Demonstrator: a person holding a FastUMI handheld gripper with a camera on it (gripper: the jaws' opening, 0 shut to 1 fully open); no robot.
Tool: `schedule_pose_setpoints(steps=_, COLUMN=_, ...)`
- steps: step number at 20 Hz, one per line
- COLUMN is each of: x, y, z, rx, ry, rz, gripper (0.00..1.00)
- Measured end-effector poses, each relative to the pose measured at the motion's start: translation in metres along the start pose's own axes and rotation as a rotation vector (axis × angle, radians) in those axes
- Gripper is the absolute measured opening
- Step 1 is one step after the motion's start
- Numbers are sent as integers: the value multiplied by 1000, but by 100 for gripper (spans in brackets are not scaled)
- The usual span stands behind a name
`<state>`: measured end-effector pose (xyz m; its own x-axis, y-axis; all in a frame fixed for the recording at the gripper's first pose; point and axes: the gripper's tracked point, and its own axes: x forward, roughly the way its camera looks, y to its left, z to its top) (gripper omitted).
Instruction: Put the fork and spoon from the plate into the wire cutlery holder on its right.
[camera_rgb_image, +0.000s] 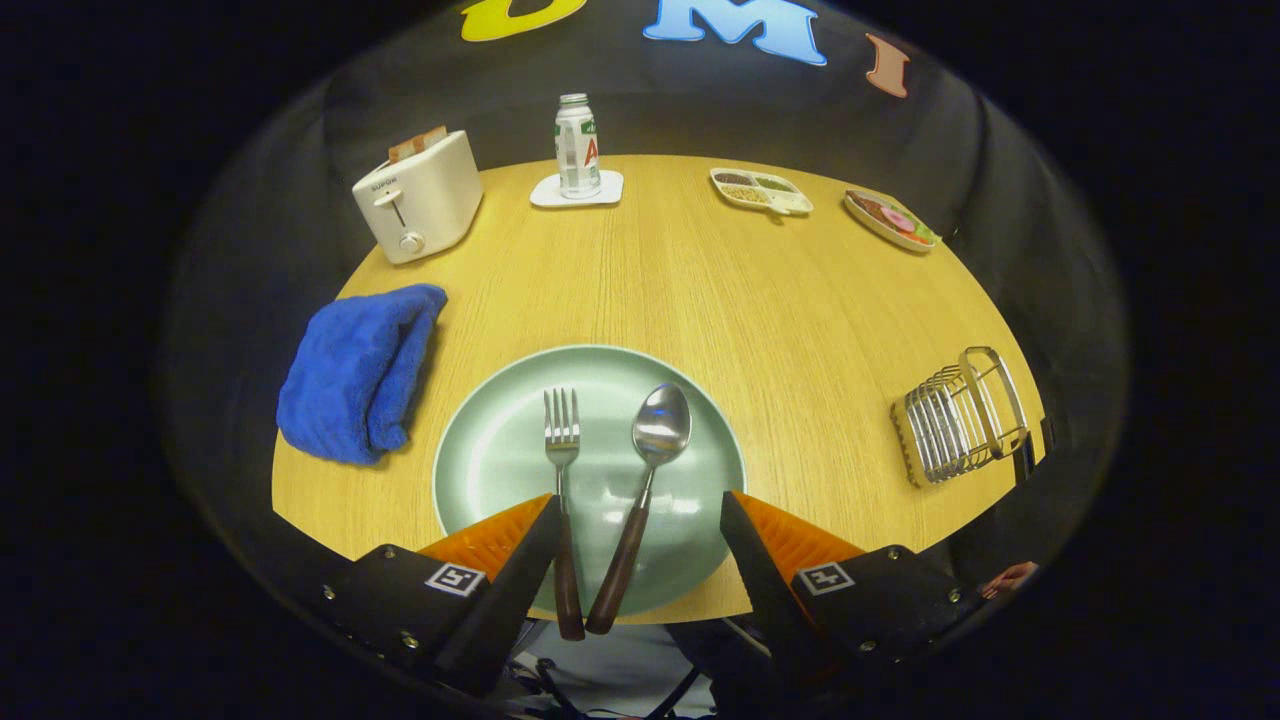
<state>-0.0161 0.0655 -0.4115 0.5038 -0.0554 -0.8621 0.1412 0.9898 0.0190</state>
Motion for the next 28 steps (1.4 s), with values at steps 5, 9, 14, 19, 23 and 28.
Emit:
schedule_pose_setpoints(steps=5, x=12, y=1, z=-5, rx=21, ry=44, rz=-14, gripper=94)
schedule_pose_setpoints(steps=9, x=25, y=2, z=-25, rx=-3, ry=112, rz=-11, gripper=68)
schedule_pose_setpoints(steps=14, x=29, y=12, z=-29, rx=-33, ry=117, rz=51, gripper=13)
schedule_pose_setpoints(steps=19, x=23, y=11, z=-21, rx=-74, ry=84, rz=35, gripper=1)
schedule_pose_setpoints(steps=23, x=10, y=7, z=-5, rx=-56, ry=28, rz=17, gripper=1)
schedule_pose_setpoints(steps=28, x=-17, y=-19, z=23, rx=-10, ry=-57, rz=-38, gripper=1)
